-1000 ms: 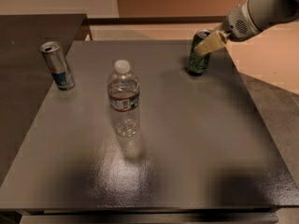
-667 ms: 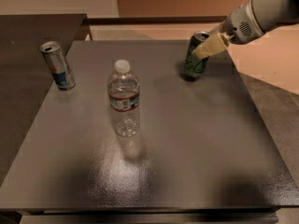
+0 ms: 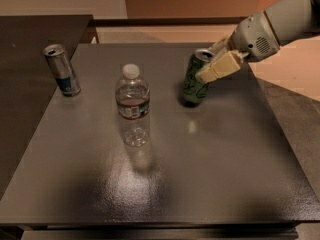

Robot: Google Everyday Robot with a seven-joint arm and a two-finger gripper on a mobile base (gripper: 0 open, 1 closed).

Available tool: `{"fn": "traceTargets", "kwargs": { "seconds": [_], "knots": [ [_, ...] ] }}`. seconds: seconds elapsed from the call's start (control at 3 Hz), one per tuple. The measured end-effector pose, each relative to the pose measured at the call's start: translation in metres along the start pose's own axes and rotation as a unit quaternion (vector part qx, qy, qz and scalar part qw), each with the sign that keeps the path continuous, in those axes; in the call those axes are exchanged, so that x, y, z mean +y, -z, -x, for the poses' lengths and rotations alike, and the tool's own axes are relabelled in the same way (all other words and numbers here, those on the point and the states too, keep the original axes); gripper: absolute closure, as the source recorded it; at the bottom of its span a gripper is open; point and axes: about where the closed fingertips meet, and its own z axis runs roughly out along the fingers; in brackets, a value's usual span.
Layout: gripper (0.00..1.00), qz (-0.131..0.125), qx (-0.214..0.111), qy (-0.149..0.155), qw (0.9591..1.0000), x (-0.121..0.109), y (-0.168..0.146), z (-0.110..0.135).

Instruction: Move green can near water bottle

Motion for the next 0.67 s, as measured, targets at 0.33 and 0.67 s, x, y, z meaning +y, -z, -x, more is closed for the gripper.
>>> {"fn": "traceTargets", "kwargs": {
  "seconds": [0.33,0.67],
  "knots": [
    [1.0,0.042,0.012,0.028,0.9987,0.033,-0.025,0.005],
    [1.0,0.069,0.026,0.05,0.996,0.057,-0.047,0.01]
  ]
}}
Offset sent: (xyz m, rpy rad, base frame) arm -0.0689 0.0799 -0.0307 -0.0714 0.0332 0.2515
